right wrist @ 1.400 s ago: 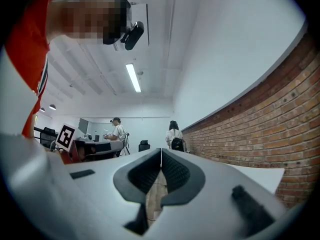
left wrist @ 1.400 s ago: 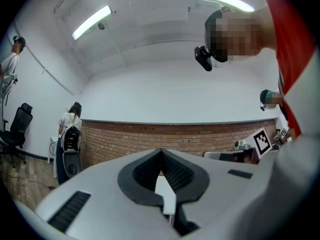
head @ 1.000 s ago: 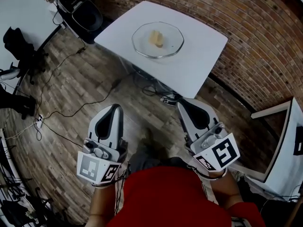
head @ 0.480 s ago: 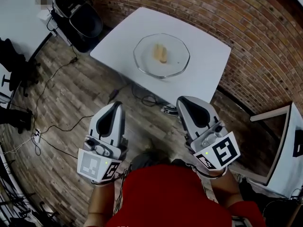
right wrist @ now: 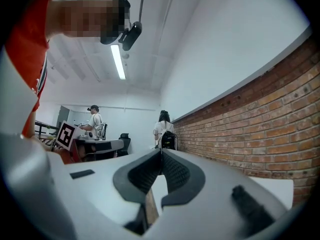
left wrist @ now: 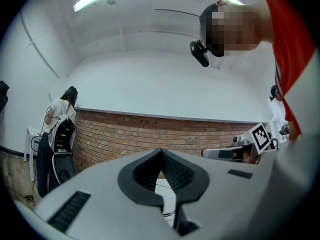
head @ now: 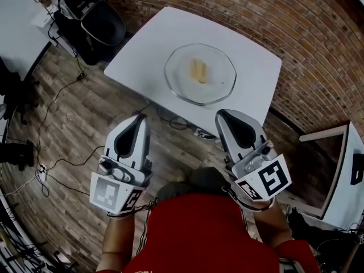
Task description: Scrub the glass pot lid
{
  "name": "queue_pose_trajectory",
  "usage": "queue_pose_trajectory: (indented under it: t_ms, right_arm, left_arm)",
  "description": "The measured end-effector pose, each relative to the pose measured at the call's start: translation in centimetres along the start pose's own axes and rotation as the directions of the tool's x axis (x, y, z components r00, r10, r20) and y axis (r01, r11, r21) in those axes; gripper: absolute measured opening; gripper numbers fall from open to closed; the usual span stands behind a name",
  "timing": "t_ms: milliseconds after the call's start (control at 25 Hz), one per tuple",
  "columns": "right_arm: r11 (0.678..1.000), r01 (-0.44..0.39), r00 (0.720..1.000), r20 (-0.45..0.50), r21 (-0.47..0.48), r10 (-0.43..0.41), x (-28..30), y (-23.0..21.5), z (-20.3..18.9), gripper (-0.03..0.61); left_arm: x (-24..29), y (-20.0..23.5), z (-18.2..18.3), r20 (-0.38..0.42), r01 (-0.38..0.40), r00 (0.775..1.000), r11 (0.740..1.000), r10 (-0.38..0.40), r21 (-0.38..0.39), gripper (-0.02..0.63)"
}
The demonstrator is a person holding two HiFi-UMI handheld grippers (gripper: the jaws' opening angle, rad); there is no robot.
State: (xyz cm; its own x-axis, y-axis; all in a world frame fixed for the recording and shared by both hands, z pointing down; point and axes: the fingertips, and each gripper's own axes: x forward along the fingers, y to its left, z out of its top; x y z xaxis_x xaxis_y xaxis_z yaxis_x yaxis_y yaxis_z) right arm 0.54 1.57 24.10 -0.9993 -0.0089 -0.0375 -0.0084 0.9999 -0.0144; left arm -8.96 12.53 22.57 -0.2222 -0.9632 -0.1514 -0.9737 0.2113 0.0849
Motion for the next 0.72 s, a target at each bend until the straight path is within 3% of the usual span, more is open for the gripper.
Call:
queue_pose_trajectory:
  t_ms: [360, 720]
  right_arm:
    - [1.0, 0.022, 0.999, -0.03, -0.004, -0.022, 4.8, -3.3, -1.6, 0.029]
    - [0.999, 0.043, 0.999, -0.027, 0.005, -0.043, 10.7, -10.2, -2.8, 0.029]
  left_arm:
    - [4.1, 4.7, -1.7, -0.03, -0.001, 1.0, 1.0, 0.001, -0.021, 0.017]
    - [12.3, 9.5, -3.9, -0.054, 0.005, 0.998, 1.0, -0.006, -0.012, 0.017]
